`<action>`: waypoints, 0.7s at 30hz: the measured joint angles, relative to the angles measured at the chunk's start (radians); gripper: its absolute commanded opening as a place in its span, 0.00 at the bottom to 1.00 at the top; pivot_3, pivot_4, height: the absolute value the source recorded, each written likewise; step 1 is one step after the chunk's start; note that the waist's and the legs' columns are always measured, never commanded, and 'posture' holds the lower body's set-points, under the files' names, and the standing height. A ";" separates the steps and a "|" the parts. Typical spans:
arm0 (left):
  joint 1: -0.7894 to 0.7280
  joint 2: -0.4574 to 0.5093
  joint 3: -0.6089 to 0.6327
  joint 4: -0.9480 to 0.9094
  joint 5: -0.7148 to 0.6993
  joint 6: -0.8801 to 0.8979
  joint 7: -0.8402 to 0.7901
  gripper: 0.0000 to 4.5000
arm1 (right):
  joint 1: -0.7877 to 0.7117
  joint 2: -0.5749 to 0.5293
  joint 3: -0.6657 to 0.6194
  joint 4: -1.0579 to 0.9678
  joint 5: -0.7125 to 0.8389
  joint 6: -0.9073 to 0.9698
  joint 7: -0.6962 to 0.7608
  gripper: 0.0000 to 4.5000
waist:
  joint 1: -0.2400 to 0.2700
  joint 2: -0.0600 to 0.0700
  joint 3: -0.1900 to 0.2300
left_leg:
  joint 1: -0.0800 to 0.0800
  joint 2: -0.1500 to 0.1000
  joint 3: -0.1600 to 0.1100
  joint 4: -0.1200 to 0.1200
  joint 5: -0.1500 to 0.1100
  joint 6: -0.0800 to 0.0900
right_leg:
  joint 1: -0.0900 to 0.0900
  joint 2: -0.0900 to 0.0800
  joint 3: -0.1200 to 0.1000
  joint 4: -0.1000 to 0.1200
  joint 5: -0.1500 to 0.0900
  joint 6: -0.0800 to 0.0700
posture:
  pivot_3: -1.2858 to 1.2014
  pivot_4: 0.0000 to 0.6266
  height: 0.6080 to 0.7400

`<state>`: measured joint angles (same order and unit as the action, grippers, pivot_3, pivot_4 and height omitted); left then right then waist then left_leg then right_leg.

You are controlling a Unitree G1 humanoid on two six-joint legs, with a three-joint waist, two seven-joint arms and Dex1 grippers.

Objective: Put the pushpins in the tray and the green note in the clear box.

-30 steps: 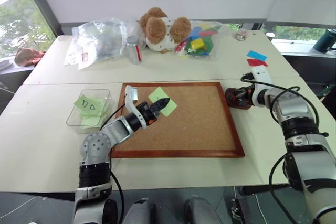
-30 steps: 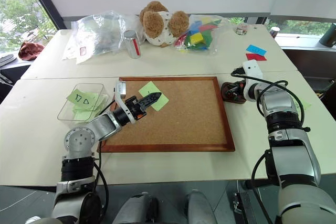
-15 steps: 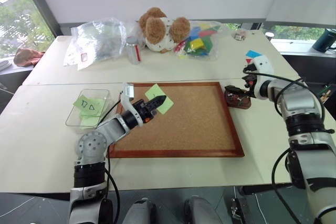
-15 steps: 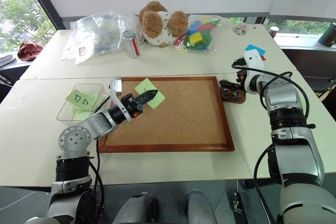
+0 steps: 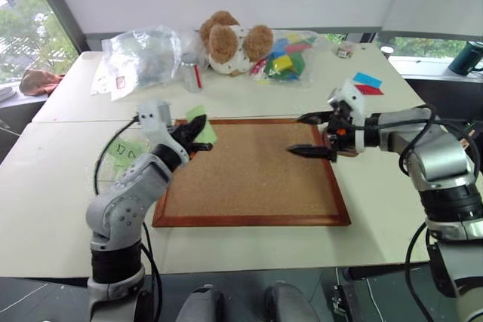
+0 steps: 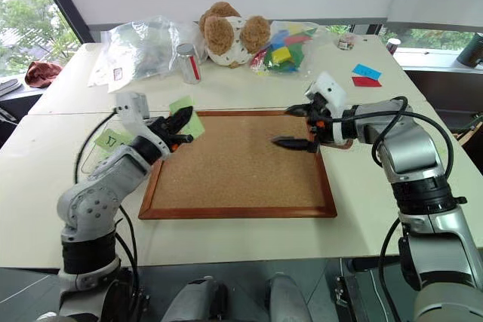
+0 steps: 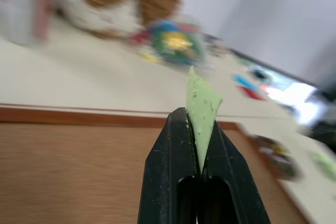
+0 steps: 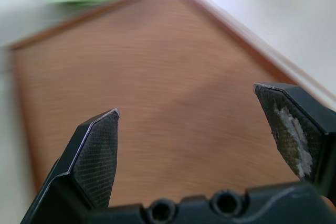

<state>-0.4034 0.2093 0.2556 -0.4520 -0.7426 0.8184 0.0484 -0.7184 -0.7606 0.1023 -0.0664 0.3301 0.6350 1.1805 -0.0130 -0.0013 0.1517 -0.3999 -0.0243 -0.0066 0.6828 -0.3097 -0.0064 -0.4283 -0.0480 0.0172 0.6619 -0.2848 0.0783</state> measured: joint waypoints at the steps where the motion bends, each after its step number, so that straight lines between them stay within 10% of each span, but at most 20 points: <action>1: 0.000 0.007 0.031 -0.018 0.002 -0.002 0.029 0.00 | 0.000 0.001 0.008 -0.015 0.003 0.000 0.005 0.99 | 0.001 0.000 0.000 | 0.000 0.000 0.000 0.000 0.000 0.000 | 0.000 0.000 0.000 0.001 0.000 0.000 | 0.52 0.24 1.00; 11: 0.031 0.295 0.284 -0.056 0.005 0.041 0.103 0.00 | -0.036 0.029 0.053 -0.015 0.005 -0.013 0.012 0.99 | 0.003 -0.002 0.001 | 0.000 0.000 0.000 0.000 0.000 0.000 | 0.000 0.000 0.000 0.000 0.000 0.000 | 0.52 0.24 1.00; 21: 0.179 0.554 -0.004 0.086 0.286 -0.021 -0.113 0.00 | -0.042 0.033 0.062 -0.050 0.048 0.000 0.055 0.99 | 0.002 -0.002 0.001 | 0.000 0.000 -0.001 -0.002 -0.001 0.001 | 0.000 -0.001 -0.001 -0.001 0.000 0.000 | 0.52 0.24 1.00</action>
<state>-0.2243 0.7631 0.2521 -0.3658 -0.4562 0.7971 -0.0644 -0.7605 -0.7279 0.1647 -0.1161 0.3780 0.6352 1.2355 -0.0108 -0.0030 0.1527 -0.3998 -0.0244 -0.0074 0.6806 -0.3105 -0.0054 -0.4288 -0.0495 0.0166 0.6611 -0.2851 0.0778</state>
